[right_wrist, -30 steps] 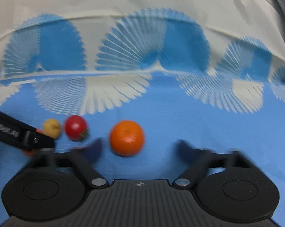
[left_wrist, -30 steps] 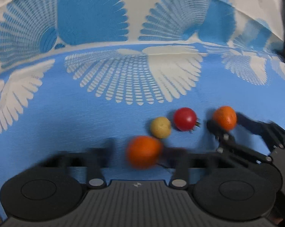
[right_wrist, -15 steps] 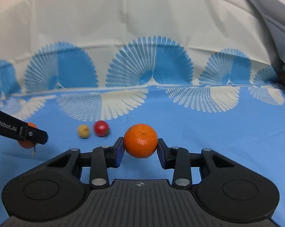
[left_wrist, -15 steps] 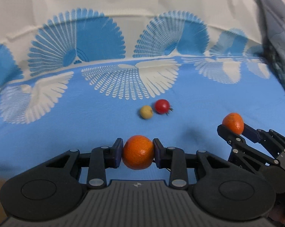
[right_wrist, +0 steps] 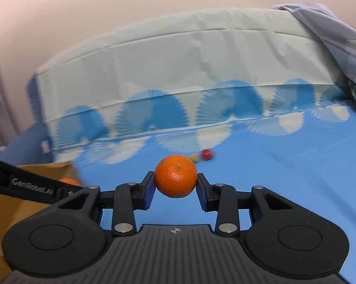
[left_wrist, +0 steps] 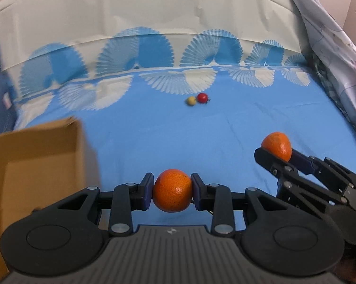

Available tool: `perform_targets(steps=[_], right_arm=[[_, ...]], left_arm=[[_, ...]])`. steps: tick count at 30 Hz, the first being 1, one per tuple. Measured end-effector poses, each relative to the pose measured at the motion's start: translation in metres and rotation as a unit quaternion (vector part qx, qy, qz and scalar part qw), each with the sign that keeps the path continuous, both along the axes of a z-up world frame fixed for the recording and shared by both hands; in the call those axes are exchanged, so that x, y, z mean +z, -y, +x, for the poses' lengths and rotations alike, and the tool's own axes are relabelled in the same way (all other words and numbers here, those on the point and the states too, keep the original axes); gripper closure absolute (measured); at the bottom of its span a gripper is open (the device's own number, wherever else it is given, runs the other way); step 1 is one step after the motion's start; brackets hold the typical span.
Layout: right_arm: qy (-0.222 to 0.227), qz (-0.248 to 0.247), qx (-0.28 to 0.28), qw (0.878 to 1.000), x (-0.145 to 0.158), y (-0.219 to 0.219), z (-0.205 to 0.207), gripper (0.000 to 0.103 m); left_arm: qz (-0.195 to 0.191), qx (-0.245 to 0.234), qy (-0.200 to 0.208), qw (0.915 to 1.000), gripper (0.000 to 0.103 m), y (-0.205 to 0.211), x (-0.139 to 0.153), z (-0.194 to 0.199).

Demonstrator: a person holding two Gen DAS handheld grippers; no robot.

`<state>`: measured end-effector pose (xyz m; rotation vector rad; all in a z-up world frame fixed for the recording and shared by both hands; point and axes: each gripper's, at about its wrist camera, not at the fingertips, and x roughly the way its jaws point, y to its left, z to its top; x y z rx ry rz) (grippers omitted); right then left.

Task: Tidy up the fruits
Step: 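Lift the orange with the left tool while the right tool lifts its orange, then carry the orange over the box with the left tool while the right tool carries its orange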

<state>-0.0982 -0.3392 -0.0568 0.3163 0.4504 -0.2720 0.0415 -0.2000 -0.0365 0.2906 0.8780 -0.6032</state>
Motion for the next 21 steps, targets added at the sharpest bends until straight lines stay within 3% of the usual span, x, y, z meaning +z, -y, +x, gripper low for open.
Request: perform_targets(steps=[12, 21], right_arm=[[0.006, 0.025, 0.100, 0.995, 0.043, -0.141, -0.065, 0.064], [-0.003, -0.005, 0.163, 0.987, 0.058, -0.229, -0.100, 0.064]], left_arm=[[0.017, 0.061, 0.014, 0.9979, 0.066, -0.161, 0.029, -0.075], [0.012, 0.097, 0.029, 0.9948, 0.066, -0.249, 0.031, -0.123]])
